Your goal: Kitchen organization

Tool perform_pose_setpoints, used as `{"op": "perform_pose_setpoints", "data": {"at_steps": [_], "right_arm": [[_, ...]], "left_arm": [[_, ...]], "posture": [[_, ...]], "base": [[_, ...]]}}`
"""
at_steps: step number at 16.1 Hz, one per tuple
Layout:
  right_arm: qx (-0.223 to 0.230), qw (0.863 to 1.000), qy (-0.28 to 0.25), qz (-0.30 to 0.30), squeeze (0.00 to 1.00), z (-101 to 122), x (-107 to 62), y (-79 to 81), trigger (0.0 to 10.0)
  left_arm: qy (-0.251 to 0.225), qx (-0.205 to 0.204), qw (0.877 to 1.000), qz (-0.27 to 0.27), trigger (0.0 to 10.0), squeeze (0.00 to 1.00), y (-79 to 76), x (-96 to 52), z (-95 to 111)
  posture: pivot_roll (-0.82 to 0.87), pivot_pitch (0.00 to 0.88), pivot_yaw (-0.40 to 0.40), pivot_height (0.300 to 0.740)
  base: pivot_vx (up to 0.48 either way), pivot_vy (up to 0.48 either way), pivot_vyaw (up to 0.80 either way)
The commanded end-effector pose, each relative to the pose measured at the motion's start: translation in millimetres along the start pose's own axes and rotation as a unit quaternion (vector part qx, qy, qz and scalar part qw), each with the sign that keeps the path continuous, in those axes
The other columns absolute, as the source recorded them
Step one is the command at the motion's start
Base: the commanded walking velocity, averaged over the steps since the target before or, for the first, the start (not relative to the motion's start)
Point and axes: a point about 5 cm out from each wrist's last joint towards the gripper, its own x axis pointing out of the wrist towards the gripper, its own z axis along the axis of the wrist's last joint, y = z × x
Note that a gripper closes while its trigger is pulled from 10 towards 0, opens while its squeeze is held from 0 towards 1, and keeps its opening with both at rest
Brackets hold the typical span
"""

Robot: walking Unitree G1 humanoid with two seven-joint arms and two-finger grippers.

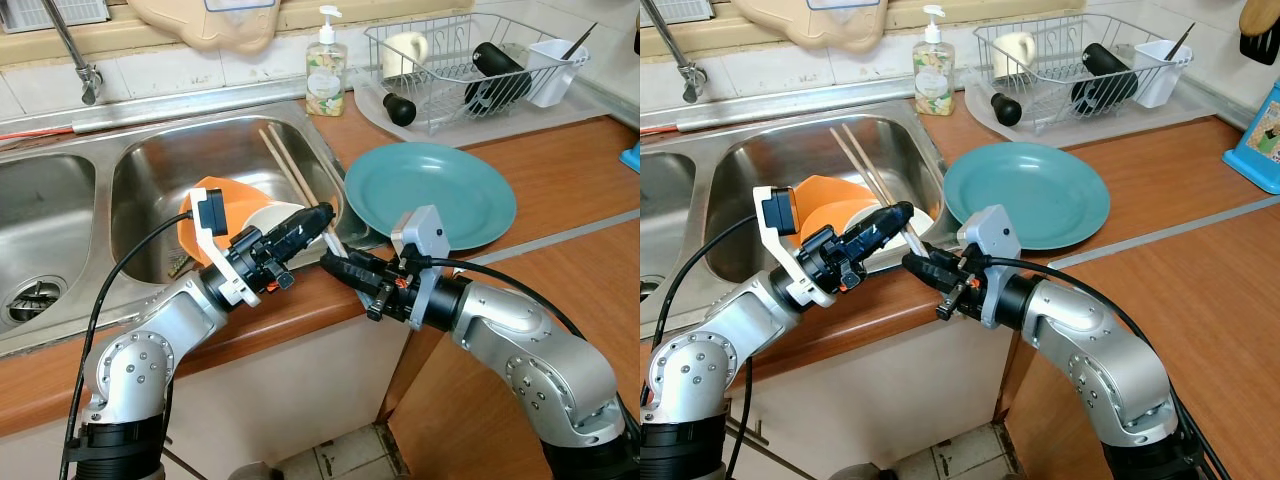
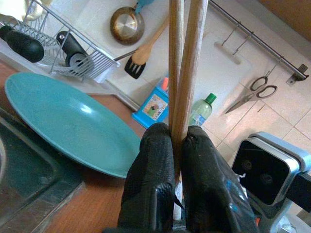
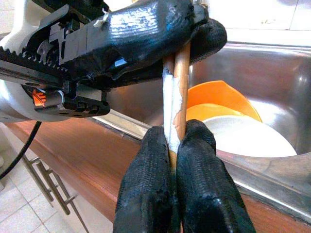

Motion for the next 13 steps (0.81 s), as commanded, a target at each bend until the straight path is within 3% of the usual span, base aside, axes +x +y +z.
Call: {"op": "perform_pose_setpoints", "data": {"at_steps": [1,2,3,10,13], "right_arm": [[0.001,1.0,0.005,0.003,1.0,1,2.2,-1.2,10.0],[-0.009,1.0,0.004,-0.002,1.0,2,2.6,-2.2,10.0],[-0.026,1.0,0.007,-0.015,0.0,3,2.6,-4.2,10.0],[-0.075,0.996,0.015,-0.039,0.0,10,-1.7,-7.1,10.0],[-0.085,0.995,0.02,-0.048,0.0,12,-2.6,-9.3,10.0]], "left_arm": [[-0.002,0.006,1.0,0.007,0.0,0.0,-0.5,-1.7,1],[-0.007,0.011,1.0,0.02,0.0,0.0,3.2,-3.0,4],[-0.01,0.025,0.999,0.039,0.0,0.0,8.4,-3.6,7],[-0.056,0.084,0.982,0.158,0.0,0.0,43.7,5.3,44],[-0.096,0.081,0.963,0.24,0.0,0.0,66.2,17.2,62]], "posture": [[-0.06,0.0,0.071,0.74],[-0.06,0.0,0.071,0.74],[-0.06,0.0,0.072,0.74],[-0.07,0.0,0.079,0.74],[-0.07,0.0,0.07,0.74]], "base": [[0.0,0.0,0.0],[0.0,0.0,0.0],[0.0,0.0,0.0],[0.0,0.0,0.0],[0.0,0.0,0.0]]}}
